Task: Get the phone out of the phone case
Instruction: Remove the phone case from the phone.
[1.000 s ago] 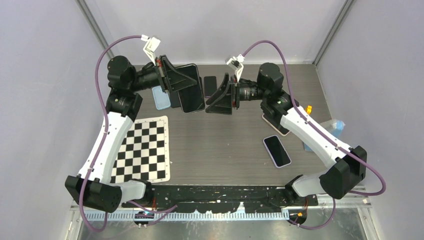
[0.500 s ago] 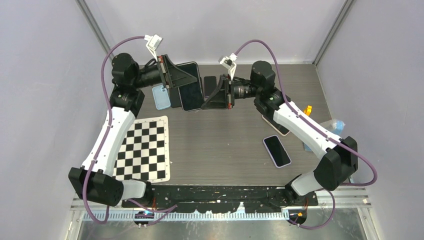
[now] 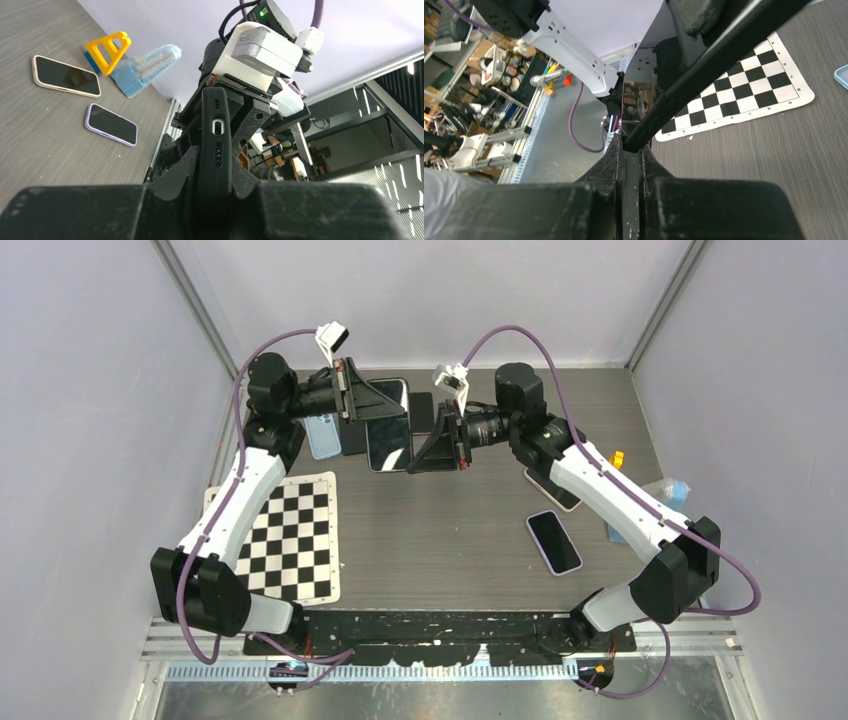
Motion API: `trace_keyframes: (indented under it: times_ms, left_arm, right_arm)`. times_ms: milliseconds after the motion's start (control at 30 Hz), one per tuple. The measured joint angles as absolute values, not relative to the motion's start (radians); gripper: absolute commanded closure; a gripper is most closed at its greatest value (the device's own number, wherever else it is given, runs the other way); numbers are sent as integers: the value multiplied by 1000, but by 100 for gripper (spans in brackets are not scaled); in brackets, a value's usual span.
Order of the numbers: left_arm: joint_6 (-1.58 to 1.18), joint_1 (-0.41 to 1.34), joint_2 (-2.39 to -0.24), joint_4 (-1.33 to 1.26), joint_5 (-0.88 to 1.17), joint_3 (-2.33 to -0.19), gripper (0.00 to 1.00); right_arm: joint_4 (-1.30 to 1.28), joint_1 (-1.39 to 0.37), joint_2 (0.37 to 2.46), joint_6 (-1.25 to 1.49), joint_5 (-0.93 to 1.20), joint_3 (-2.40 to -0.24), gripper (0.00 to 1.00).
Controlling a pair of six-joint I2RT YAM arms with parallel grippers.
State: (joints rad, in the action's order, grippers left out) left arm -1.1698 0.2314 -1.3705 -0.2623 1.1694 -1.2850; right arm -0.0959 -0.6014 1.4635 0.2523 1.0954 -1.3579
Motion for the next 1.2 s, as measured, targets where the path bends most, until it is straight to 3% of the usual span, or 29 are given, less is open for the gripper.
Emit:
trace_keyframes:
  times_ms: [233,733,1067,1133,1200]
  left_arm:
    - [-1189,252,-1369,-279,1196,-1249,100]
    - [-1237,253,-1377,-265,1169,-1220,100]
    - [-1489,251,-1443,-293,1067,-1173,100]
    - [-1525,236,-1443,-287,1040,-1149,100]
    - [-1577,220,-1440,-280,1039,-1128,100]
  right_arm:
    - [-273,-629,1460,80,1084,-1397,99]
    - [-343,-653,1454,-57,1000,-1402,99]
    - [-365,-674,1428,-187,741,-1353,99]
    - [-342,-676,1408,-189,692,-1328,93]
    - [-299,-670,1395,-181,627,-1301,73]
